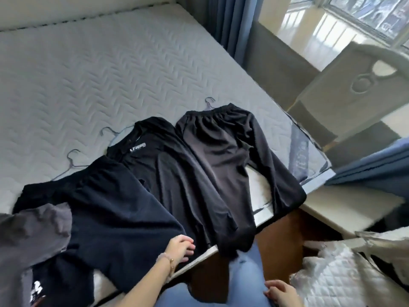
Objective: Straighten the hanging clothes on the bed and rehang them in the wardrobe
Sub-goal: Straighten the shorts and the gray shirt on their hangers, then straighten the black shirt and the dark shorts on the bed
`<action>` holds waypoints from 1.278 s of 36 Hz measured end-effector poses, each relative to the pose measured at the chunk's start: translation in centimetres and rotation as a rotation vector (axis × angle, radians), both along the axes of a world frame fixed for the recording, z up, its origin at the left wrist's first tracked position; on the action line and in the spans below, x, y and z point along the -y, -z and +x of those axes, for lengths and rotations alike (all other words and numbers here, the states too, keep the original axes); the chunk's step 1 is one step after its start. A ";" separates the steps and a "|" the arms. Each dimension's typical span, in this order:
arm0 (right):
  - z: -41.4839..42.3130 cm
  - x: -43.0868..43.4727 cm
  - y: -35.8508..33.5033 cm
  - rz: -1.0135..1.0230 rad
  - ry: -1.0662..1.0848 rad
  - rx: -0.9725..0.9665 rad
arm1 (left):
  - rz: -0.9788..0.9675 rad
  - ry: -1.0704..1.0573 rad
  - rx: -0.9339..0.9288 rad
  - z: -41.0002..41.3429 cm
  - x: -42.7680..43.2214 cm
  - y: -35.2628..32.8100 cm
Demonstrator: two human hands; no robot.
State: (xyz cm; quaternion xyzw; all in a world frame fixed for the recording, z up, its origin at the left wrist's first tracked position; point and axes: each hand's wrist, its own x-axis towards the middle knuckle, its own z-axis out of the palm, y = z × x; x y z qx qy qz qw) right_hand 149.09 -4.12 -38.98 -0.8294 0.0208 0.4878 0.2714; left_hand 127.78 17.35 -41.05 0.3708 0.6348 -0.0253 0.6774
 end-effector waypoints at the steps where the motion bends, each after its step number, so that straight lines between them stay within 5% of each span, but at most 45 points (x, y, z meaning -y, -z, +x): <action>1: 2.3 -1.1 0.3 -0.006 -0.074 -0.011 | -0.011 -0.048 -0.007 1.2 0.1 0.3; 11: 17.5 -15.4 0.6 0.011 -0.755 0.015 | -0.080 -0.460 -0.237 7.7 7.2 1.5; 23: 12.7 -25.0 8.8 0.036 -1.114 -0.169 | 0.094 -0.522 -0.582 5.3 10.2 5.0; 41: 7.9 -25.6 18.4 0.013 -0.950 0.010 | 0.135 -0.680 -0.778 1.3 4.2 15.4; 46: 7.3 -25.6 19.5 0.027 -0.939 0.072 | 0.173 -0.481 -0.935 2.4 3.4 15.5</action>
